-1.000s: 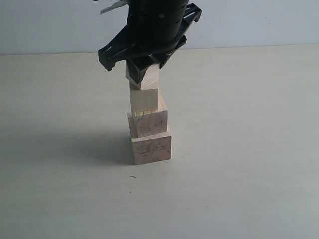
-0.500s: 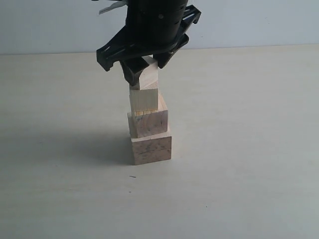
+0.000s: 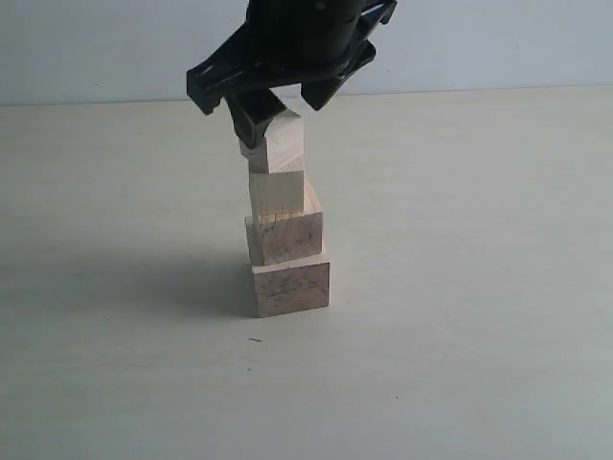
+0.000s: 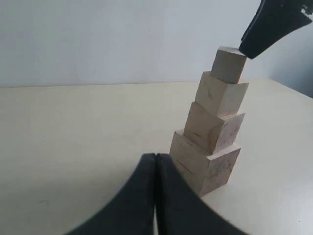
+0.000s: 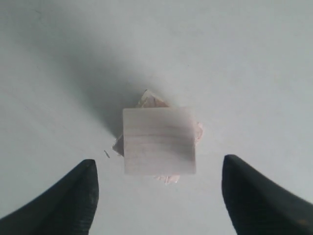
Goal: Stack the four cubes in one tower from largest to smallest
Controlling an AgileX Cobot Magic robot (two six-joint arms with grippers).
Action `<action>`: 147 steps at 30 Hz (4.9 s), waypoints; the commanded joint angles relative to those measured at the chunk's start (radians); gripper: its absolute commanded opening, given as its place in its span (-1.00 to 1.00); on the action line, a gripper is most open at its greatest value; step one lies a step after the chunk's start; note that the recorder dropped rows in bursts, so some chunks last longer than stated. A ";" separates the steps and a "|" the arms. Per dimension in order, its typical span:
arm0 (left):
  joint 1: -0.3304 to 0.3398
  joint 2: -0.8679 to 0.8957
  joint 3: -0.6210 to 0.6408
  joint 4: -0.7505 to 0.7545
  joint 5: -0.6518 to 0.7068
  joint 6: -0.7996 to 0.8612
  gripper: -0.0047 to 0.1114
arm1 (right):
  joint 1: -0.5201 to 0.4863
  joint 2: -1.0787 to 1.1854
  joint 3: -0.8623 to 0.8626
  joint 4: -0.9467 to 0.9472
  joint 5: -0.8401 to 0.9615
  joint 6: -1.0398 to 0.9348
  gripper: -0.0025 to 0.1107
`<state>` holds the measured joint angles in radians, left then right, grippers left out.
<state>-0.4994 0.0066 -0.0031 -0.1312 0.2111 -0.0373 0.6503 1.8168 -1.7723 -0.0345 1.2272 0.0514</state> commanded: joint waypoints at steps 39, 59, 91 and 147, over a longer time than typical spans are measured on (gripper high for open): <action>0.003 -0.007 0.003 -0.002 -0.003 0.002 -0.92 | 0.099 -0.724 1.208 0.304 -1.165 -0.095 -0.96; 0.003 -0.007 0.003 -0.002 -0.003 0.002 -0.92 | 0.080 -0.910 1.222 0.134 -1.227 -0.093 -0.96; 0.003 -0.007 0.003 -0.002 -0.003 0.002 -0.92 | -0.455 -1.814 1.772 0.034 -0.954 -0.091 -0.96; 0.001 0.009 -0.317 0.034 -0.319 -0.388 -0.92 | -0.455 -1.817 1.772 0.034 -0.953 -0.091 -0.96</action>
<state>-0.4994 0.0028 -0.1788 -0.2069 -0.2637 -0.4085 0.2024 0.0069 -0.0046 0.0058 0.2736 -0.0330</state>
